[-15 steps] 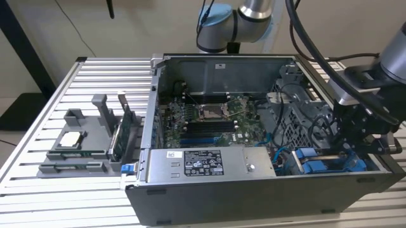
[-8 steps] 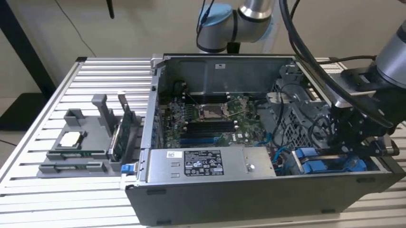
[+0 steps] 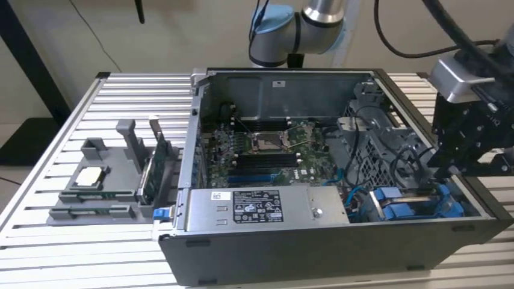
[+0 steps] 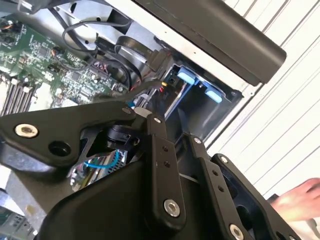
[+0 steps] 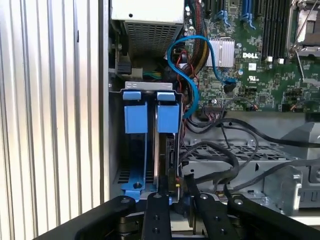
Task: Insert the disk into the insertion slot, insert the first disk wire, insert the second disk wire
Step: 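Insert the first disk wire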
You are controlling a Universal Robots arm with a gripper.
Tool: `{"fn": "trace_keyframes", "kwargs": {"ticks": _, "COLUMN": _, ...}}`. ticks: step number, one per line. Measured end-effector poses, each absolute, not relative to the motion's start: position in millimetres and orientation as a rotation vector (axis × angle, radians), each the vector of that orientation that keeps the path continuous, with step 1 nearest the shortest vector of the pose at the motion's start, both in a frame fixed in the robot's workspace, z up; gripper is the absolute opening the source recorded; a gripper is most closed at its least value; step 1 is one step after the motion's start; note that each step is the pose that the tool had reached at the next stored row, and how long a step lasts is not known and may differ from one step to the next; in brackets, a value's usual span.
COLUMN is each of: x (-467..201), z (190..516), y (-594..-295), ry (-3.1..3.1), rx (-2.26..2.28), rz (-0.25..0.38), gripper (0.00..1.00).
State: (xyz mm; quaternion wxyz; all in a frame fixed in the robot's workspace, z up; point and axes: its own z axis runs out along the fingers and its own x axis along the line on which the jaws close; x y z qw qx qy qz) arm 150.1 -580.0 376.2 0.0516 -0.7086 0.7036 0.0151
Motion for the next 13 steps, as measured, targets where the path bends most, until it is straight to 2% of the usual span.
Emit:
{"fn": "trace_keyframes", "kwargs": {"ticks": 4, "x": 150, "z": 391, "y": -580, "ry": 2.141, "rx": -2.156, "rz": 0.046, "gripper": 0.27}}
{"fn": "trace_keyframes", "kwargs": {"ticks": 13, "x": 152, "z": 392, "y": -578, "ry": 2.141, "rx": -2.156, "rz": 0.046, "gripper": 0.27}}
